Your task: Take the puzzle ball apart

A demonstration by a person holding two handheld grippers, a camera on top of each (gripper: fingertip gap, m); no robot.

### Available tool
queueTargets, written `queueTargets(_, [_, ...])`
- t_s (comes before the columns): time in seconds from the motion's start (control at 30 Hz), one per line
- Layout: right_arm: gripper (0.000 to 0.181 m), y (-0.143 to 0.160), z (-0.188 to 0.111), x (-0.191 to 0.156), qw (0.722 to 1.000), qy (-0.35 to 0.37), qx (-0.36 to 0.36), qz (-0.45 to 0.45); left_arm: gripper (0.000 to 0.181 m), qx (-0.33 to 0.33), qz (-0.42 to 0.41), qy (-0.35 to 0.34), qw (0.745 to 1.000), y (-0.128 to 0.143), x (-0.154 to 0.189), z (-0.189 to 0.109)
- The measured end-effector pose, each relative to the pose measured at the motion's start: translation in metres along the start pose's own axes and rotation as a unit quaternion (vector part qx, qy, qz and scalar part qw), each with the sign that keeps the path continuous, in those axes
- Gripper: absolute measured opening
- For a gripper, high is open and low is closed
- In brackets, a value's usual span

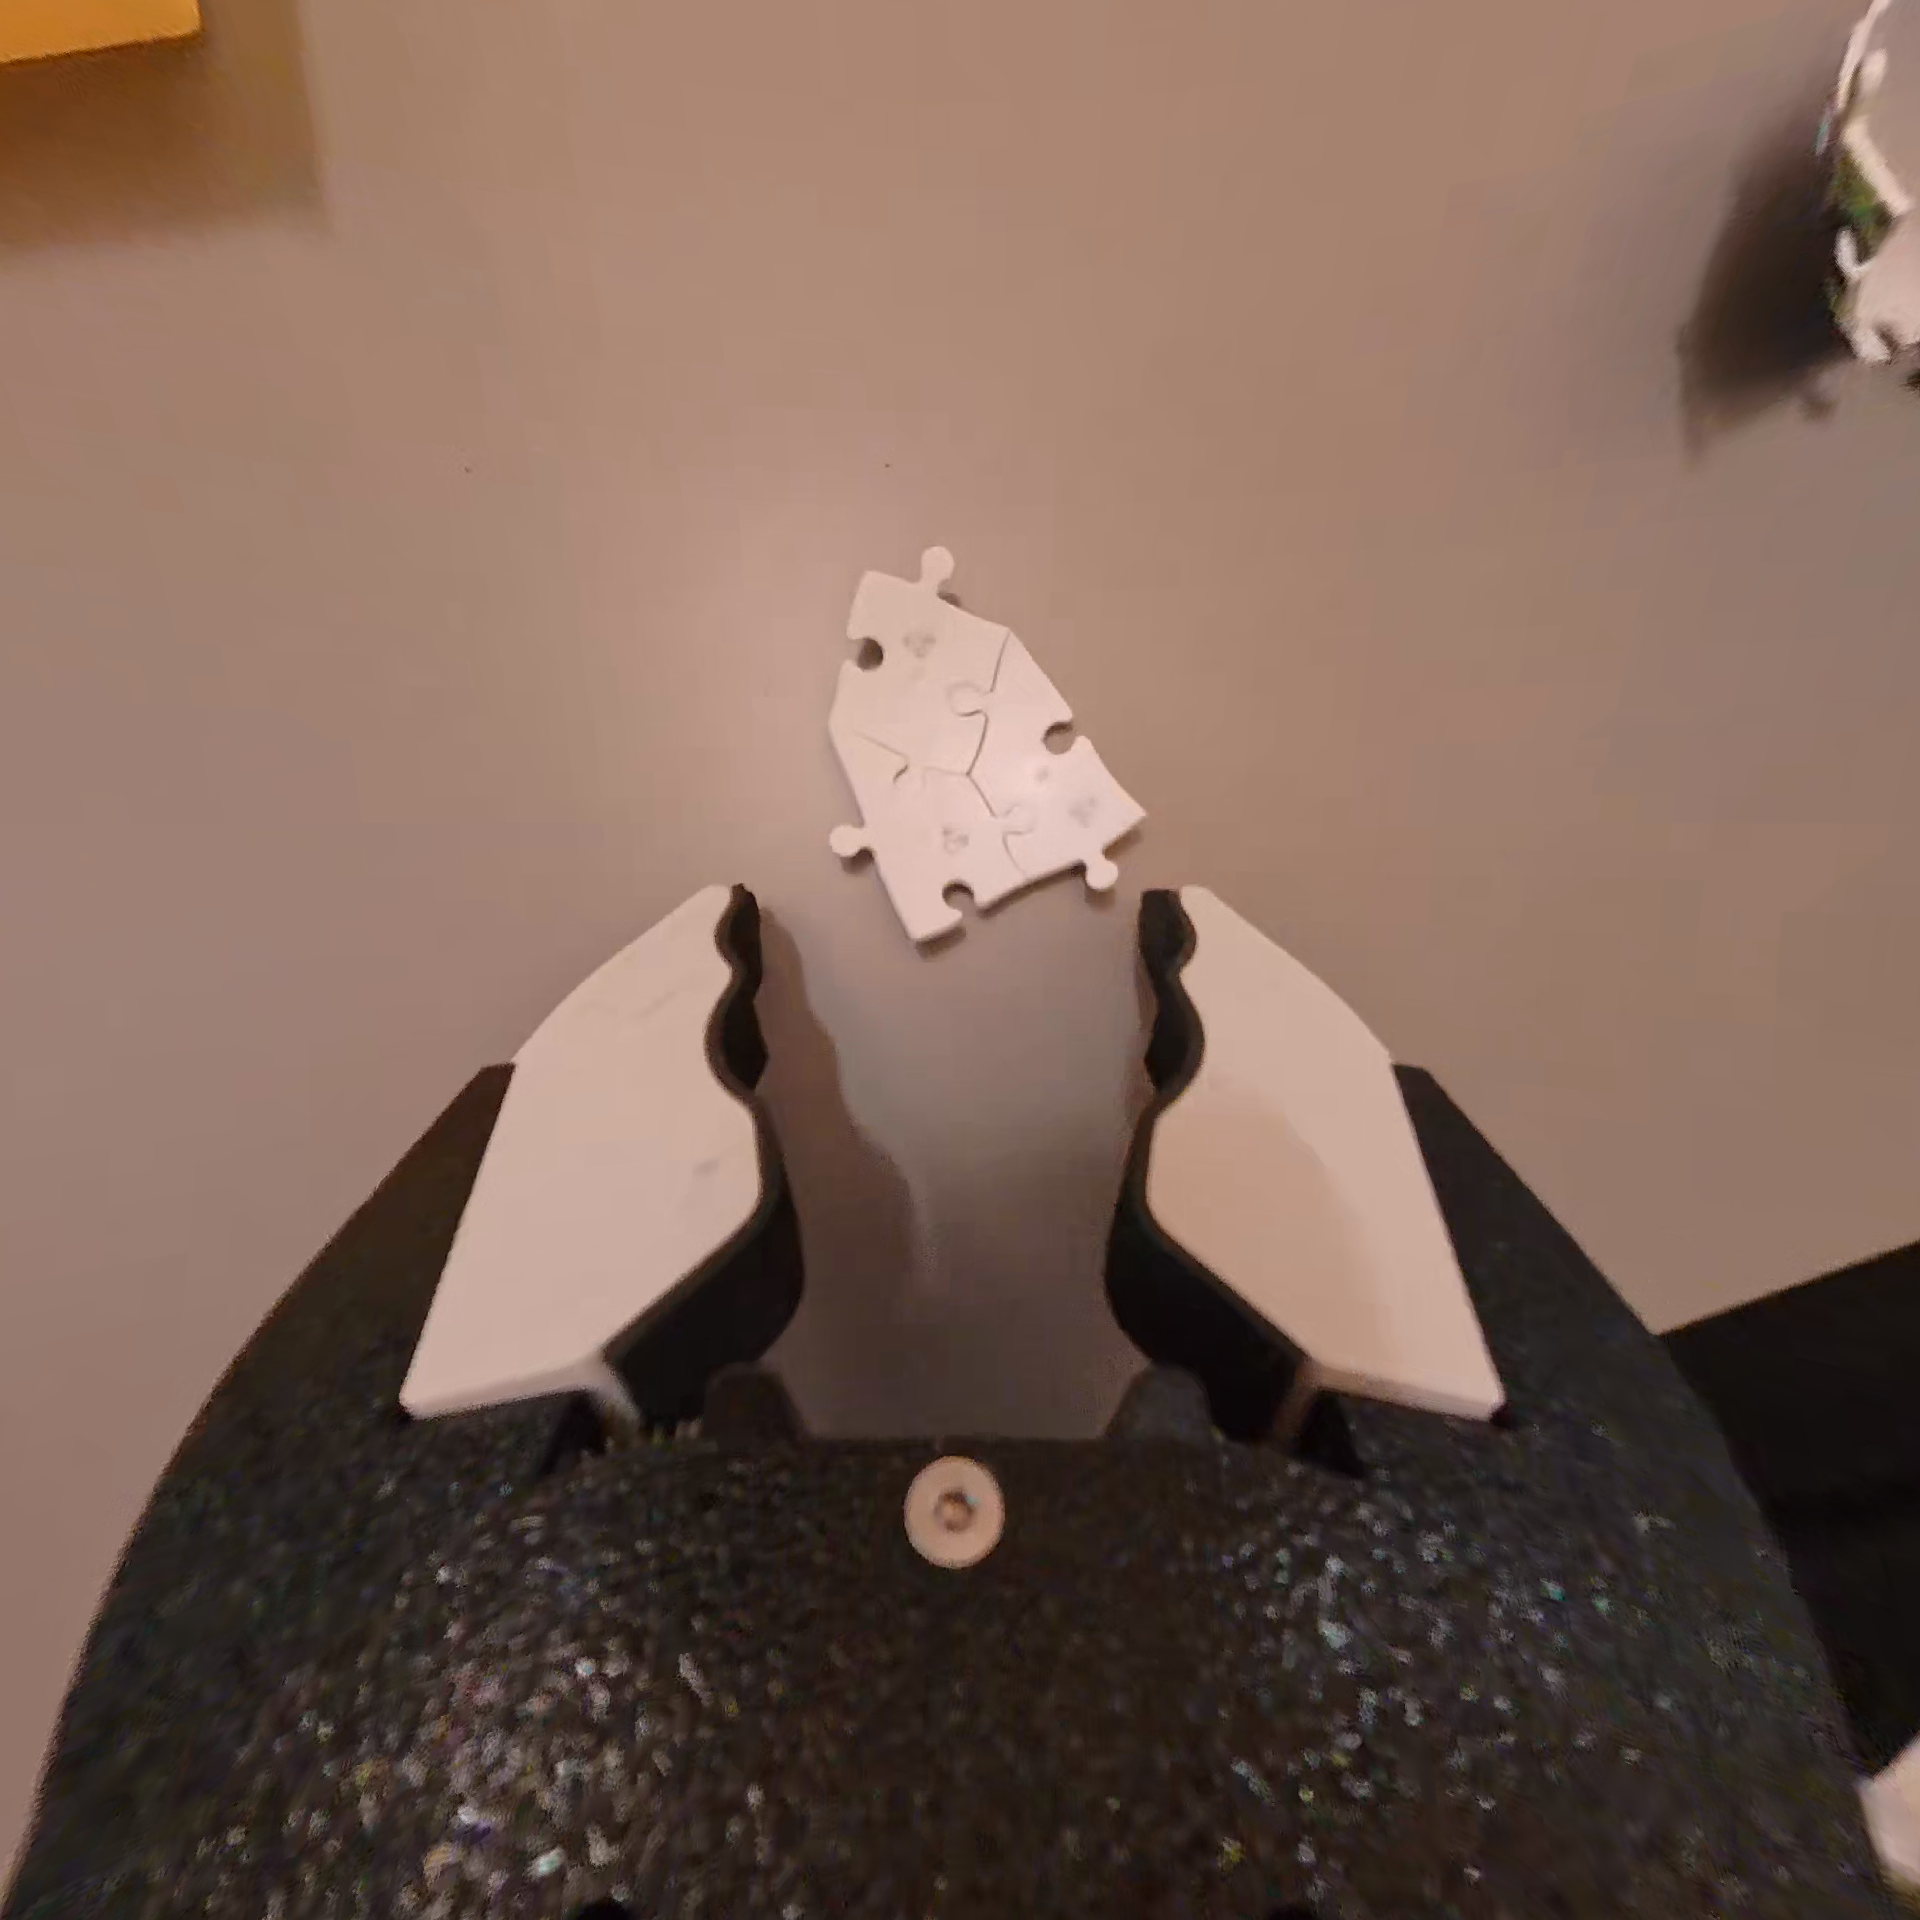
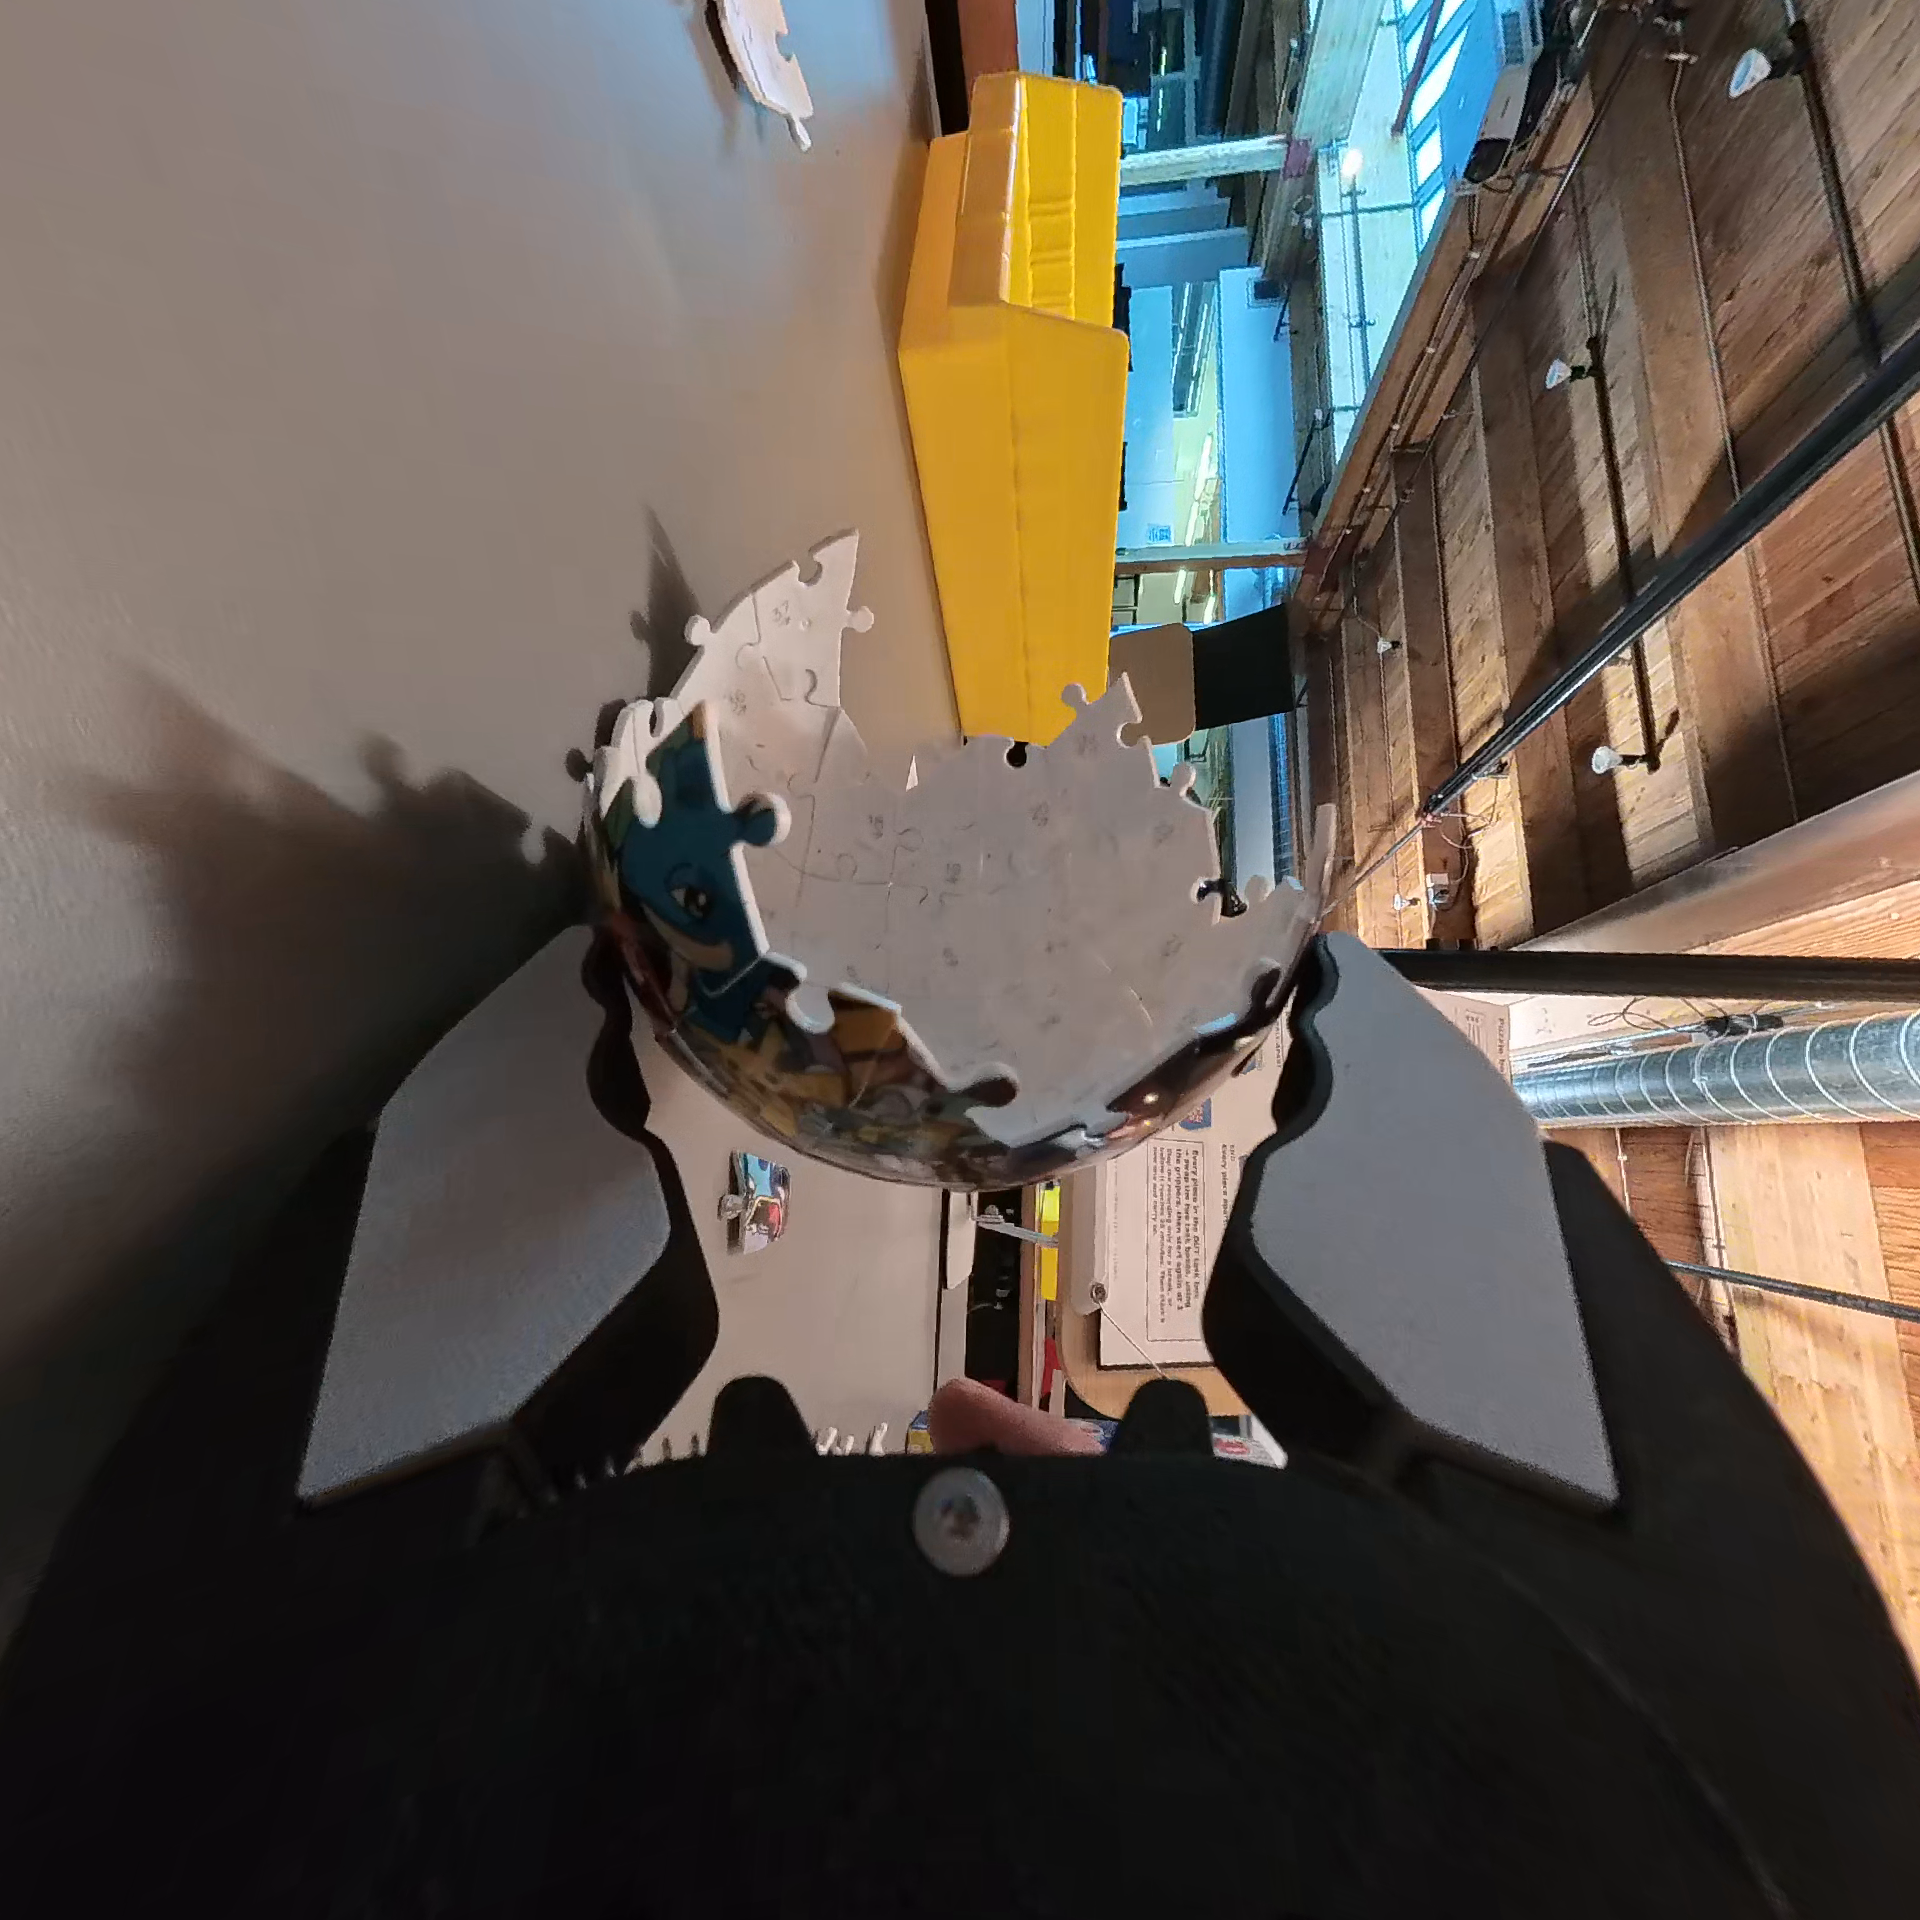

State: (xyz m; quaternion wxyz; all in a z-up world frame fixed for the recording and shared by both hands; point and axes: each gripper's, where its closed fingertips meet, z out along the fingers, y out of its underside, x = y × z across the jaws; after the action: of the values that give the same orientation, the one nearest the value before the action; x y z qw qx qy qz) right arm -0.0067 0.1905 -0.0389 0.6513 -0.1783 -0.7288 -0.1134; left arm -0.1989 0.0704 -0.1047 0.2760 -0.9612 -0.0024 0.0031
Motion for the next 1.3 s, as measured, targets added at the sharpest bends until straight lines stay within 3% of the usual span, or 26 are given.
queueTargets(0.27, [0.12, 0.004, 0.001, 0.0, 1.0, -0.02, -0.004, -0.012, 0.069, 0.012, 0.0, 0.005, 1.0, -0.012, 0.007, 0.012])
queueTargets(0.57, [0.12, 0.003, 0.006, 0.002, 0.993, -0.116, -0.004, -0.025, 0.07, 0.021, 0.033, 0.028, 0.999, -0.019, 0.018, 0.016])
queueTargets(1.07, [0.12, -0.005, 0.031, 0.008, 0.947, -0.311, -0.023, -0.078, 0.065, 0.023, 0.114, 0.083, 0.99, -0.033, 0.03, 0.024])
queueTargets(1.3, [0.12, 0.007, 0.042, 0.007, 0.934, -0.346, -0.044, -0.075, 0.065, 0.027, 0.131, 0.089, 0.987, -0.039, 0.042, 0.027])
